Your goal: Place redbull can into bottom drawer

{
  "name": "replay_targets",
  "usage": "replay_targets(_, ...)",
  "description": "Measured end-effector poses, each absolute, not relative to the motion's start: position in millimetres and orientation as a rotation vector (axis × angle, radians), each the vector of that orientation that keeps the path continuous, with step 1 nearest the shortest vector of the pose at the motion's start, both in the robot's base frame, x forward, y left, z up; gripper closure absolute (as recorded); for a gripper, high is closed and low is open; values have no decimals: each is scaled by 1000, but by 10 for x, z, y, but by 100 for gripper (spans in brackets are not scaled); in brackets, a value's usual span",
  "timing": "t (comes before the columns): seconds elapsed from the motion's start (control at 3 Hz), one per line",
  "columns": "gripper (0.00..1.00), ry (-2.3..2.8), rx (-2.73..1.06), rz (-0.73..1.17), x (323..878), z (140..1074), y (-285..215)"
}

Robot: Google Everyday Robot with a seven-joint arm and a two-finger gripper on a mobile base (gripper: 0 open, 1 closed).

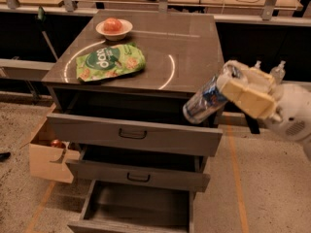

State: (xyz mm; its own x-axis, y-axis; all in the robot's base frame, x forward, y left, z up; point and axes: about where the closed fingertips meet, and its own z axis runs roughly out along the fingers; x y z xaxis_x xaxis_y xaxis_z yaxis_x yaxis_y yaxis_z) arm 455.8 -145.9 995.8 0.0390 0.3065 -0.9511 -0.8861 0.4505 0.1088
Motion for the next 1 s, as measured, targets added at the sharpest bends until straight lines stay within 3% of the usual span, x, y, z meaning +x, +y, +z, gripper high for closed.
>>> replay_targets(0.33,100,1186,-633,1043,4174,9468,-1191)
replay_targets(1.0,100,1168,-676,1012,4045,8226,-638)
